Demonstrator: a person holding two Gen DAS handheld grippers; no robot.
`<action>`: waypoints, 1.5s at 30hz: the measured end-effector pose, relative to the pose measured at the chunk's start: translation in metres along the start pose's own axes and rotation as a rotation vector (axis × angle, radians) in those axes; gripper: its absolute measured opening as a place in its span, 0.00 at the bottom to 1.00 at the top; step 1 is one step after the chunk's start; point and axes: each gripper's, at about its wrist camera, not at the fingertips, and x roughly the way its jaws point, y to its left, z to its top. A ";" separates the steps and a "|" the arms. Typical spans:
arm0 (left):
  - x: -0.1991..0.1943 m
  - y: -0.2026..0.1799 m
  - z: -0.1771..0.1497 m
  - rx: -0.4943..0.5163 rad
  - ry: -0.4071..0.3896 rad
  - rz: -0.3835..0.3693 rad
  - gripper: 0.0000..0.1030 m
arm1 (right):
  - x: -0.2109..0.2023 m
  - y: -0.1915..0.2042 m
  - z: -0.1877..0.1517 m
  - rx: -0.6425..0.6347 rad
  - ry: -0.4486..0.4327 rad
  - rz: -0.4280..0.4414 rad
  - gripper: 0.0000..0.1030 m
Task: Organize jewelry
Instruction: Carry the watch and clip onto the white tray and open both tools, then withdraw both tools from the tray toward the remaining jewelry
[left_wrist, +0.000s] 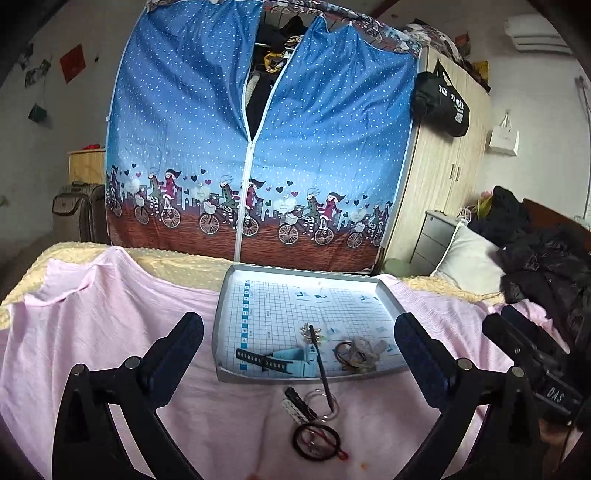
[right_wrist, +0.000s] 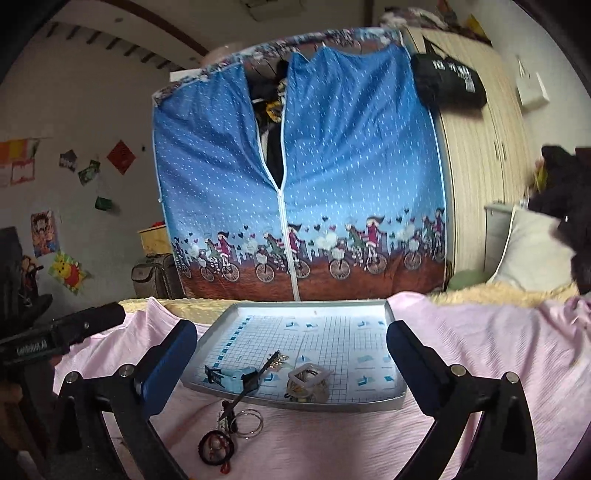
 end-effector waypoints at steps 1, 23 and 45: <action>-0.008 -0.001 0.001 -0.003 0.002 -0.011 0.99 | -0.005 0.003 -0.002 -0.014 -0.002 0.003 1.00; -0.082 0.000 -0.053 -0.048 0.241 0.043 0.99 | -0.068 0.014 -0.061 -0.017 0.244 -0.002 1.00; 0.038 0.035 -0.097 -0.101 0.559 -0.062 0.70 | 0.046 -0.013 -0.116 -0.090 0.580 0.057 0.97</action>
